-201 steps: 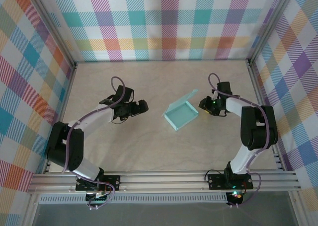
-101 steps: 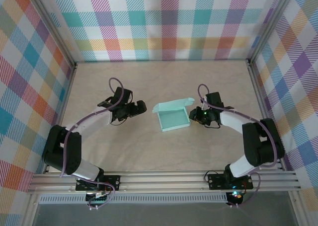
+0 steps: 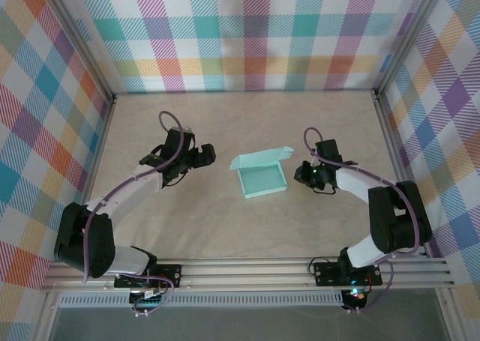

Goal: Fold the paper box

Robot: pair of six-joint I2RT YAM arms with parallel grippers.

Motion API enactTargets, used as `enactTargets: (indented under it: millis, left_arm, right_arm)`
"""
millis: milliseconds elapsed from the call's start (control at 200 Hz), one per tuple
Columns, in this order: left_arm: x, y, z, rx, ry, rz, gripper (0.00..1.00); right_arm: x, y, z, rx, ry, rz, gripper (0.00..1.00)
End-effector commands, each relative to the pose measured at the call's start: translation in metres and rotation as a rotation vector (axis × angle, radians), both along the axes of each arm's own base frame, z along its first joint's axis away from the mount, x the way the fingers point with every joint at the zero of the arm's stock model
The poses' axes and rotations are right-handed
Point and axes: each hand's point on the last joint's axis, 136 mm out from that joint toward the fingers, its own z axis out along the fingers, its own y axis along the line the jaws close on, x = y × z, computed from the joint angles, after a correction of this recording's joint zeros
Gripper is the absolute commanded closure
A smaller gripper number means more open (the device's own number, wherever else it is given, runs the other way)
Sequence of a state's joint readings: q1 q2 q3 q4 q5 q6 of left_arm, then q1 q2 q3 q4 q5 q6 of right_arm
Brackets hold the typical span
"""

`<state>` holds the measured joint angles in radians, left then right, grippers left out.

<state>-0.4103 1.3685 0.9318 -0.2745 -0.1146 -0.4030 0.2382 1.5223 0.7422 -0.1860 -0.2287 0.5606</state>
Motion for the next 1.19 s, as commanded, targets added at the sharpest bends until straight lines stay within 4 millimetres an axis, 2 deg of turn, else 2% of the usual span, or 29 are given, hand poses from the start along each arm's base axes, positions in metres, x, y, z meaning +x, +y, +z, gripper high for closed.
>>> enactTargets:
  millis: [0,145,225,335,485,675,795,855,995,1190]
  left_arm:
    - [0.002,0.006,0.023,0.107,-0.128,-0.026,0.00]
    - [-0.003,0.007,0.029,0.090,-0.162,-0.018,0.00]
    - [-0.007,0.006,0.033,0.040,-0.167,-0.005,0.00]
    - [-0.012,-0.001,0.036,-0.035,-0.163,-0.044,0.00]
    - [-0.016,-0.015,0.042,-0.056,-0.176,-0.138,0.00]
    - [-0.014,-0.012,0.067,0.050,-0.284,-0.223,0.00]
    - [-0.013,-0.012,0.076,0.092,-0.309,-0.257,0.00]
    - [-0.012,-0.012,0.075,0.093,-0.303,-0.253,0.00]
    - [-0.009,-0.014,0.064,0.076,-0.272,-0.246,0.00]
    - [-0.016,-0.016,0.053,0.057,-0.263,-0.258,0.00]
  right_arm:
    - [-0.011,0.022,-0.001,0.041,-0.011,0.097,0.84]
    - [-0.021,0.045,-0.002,0.075,-0.006,0.170,0.83]
    - [-0.025,0.049,-0.001,0.068,-0.010,0.190,0.82]
    - [-0.027,0.044,0.006,0.040,-0.040,0.199,0.82]
    - [-0.027,0.025,0.023,-0.065,-0.114,0.204,0.81]
    - [-0.023,0.014,0.057,-0.142,-0.253,0.249,0.75]
    - [-0.018,0.017,0.071,-0.115,-0.307,0.243,0.69]
    - [-0.018,0.028,0.068,-0.031,-0.288,0.242,0.64]
    - [-0.024,0.058,0.048,0.195,-0.187,0.227,0.59]
    - [-0.022,0.064,0.031,0.263,-0.128,0.184,0.61]
